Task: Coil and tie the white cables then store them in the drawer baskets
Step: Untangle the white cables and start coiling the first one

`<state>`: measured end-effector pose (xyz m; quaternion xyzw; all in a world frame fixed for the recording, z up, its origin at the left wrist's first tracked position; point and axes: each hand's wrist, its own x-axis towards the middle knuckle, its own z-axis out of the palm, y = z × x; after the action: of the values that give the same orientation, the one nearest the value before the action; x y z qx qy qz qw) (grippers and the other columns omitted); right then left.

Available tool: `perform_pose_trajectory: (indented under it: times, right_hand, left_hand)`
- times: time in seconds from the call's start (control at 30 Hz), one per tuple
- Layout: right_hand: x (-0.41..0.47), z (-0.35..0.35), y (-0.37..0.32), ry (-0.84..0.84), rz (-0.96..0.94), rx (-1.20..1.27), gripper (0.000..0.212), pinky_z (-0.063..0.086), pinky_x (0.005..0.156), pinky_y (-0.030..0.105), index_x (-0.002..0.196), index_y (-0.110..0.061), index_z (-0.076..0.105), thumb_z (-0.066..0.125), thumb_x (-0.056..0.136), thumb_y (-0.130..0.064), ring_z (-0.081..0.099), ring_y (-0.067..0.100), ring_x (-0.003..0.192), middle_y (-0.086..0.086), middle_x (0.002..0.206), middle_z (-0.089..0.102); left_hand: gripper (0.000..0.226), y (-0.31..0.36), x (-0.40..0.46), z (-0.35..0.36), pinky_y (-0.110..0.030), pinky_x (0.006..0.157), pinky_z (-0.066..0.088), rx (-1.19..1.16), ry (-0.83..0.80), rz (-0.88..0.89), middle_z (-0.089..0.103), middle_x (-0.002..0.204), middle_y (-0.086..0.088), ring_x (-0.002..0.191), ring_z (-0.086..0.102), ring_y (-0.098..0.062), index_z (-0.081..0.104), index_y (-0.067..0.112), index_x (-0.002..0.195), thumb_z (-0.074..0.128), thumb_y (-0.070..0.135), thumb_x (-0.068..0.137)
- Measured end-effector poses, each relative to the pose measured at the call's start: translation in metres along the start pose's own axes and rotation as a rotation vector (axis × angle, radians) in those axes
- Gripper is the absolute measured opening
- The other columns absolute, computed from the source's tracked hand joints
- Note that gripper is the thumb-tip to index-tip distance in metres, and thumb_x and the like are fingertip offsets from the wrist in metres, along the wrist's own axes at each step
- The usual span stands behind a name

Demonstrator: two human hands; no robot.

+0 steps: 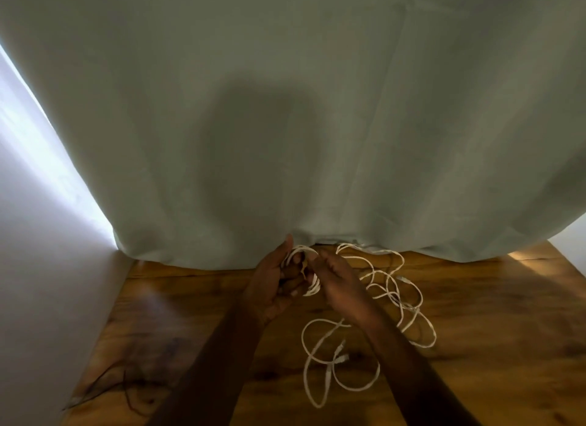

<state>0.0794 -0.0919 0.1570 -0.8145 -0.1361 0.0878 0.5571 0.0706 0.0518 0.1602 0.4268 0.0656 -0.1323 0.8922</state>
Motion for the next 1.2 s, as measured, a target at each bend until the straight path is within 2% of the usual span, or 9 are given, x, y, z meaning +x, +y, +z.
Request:
perform_pose_trajectory:
  times: [0.07, 0.13, 0.2, 0.33, 0.47, 0.6, 0.8, 1.03, 1.2]
  right_hand:
    - [0.0, -0.001, 0.001, 0.021, -0.022, 0.062, 0.04, 0.054, 0.088, 0.047, 0.094, -0.023, 0.067, 0.043, 0.102, -0.053, 0.069, 0.016, 0.086, -0.002, 0.086, 0.071]
    - [-0.004, -0.004, -0.006, -0.006, -0.002, 0.186, 0.037, 0.055, 0.066, 0.03, 0.093, -0.015, 0.066, 0.044, 0.104, -0.043, 0.066, 0.008, 0.067, 0.005, 0.082, 0.068]
    - [-0.006, -0.006, -0.01, -0.051, 0.091, 0.337, 0.032, 0.039, 0.045, 0.013, 0.094, -0.011, 0.063, 0.045, 0.105, -0.035, 0.053, -0.001, 0.046, 0.011, 0.079, 0.062]
    - [-0.006, -0.016, -0.006, -0.183, 0.308, 0.611, 0.049, 0.017, 0.042, 0.019, 0.11, -0.009, 0.059, 0.057, 0.09, -0.054, 0.032, 0.004, 0.042, 0.009, 0.081, 0.058]
    - [-0.001, -0.025, -0.008, -0.224, 0.28, 0.567, 0.045, 0.009, 0.044, 0.024, 0.109, -0.002, 0.063, 0.056, 0.097, -0.045, 0.024, 0.008, 0.046, 0.006, 0.075, 0.057]
    - [0.001, -0.027, -0.006, -0.197, 0.243, 0.507, 0.046, 0.011, 0.042, 0.021, 0.111, 0.003, 0.061, 0.055, 0.1, -0.042, 0.025, 0.008, 0.045, 0.006, 0.073, 0.055]
    - [-0.004, -0.019, -0.01, -0.149, 0.272, 0.421, 0.042, 0.023, 0.038, 0.015, 0.109, -0.006, 0.065, 0.053, 0.1, -0.045, 0.032, 0.003, 0.041, 0.002, 0.069, 0.055]
    - [-0.006, -0.009, 0.0, 0.036, 0.115, 0.112, 0.048, 0.042, 0.047, 0.022, 0.095, -0.014, 0.07, 0.045, 0.099, -0.055, 0.056, 0.012, 0.049, 0.016, 0.066, 0.063]
    - [-0.017, -0.004, 0.015, 0.11, -0.047, 0.077, 0.033, 0.045, 0.047, 0.028, 0.092, -0.027, 0.064, 0.038, 0.105, -0.041, 0.057, 0.018, 0.043, 0.003, 0.063, 0.068]
  left_hand:
    - [0.044, 0.0, 0.001, -0.001, -0.023, 0.041, 0.026, 0.038, -0.059, 0.017, 0.031, 0.038, 0.004, 0.029, 0.023, -0.007, 0.054, 0.009, 0.066, 0.046, 0.041, 0.095]
    - [0.043, 0.002, 0.002, -0.007, -0.023, 0.041, 0.028, 0.078, -0.092, 0.003, 0.032, 0.04, 0.003, 0.03, 0.023, -0.007, 0.054, 0.008, 0.068, 0.044, 0.04, 0.095]
    - [0.042, 0.003, 0.001, -0.01, -0.023, 0.04, 0.029, 0.081, -0.115, -0.011, 0.032, 0.04, 0.003, 0.03, 0.026, -0.007, 0.054, 0.008, 0.069, 0.043, 0.04, 0.095]
    - [0.043, -0.001, 0.004, -0.02, -0.024, 0.044, 0.035, -0.008, -0.152, -0.046, 0.031, 0.039, 0.005, 0.037, 0.033, -0.012, 0.057, 0.008, 0.068, 0.049, 0.042, 0.094]
    - [0.044, -0.007, 0.007, -0.021, -0.029, 0.052, 0.039, -0.097, -0.23, -0.061, 0.033, 0.039, 0.005, 0.036, 0.035, -0.012, 0.057, 0.006, 0.071, 0.042, 0.038, 0.099]
    - [0.04, -0.004, 0.008, -0.023, -0.035, 0.064, 0.04, -0.058, -0.334, -0.103, 0.04, 0.044, 0.004, 0.039, 0.039, -0.013, 0.058, 0.01, 0.073, 0.042, 0.038, 0.098]
    - [0.043, -0.003, 0.01, -0.026, -0.031, 0.054, 0.034, 0.002, -0.307, -0.096, 0.03, 0.043, 0.007, 0.035, 0.022, -0.01, 0.052, 0.012, 0.072, 0.068, 0.05, 0.084]
    - [0.043, -0.011, 0.009, -0.024, -0.026, 0.049, 0.034, -0.11, -0.31, -0.03, 0.031, 0.045, 0.009, 0.036, 0.031, -0.004, 0.058, 0.003, 0.086, 0.045, 0.042, 0.098]
    - [0.048, -0.001, 0.005, -0.016, -0.023, 0.047, 0.039, -0.208, -0.232, -0.016, 0.031, 0.048, 0.008, 0.036, 0.028, -0.002, 0.064, -0.002, 0.094, 0.039, 0.038, 0.101]
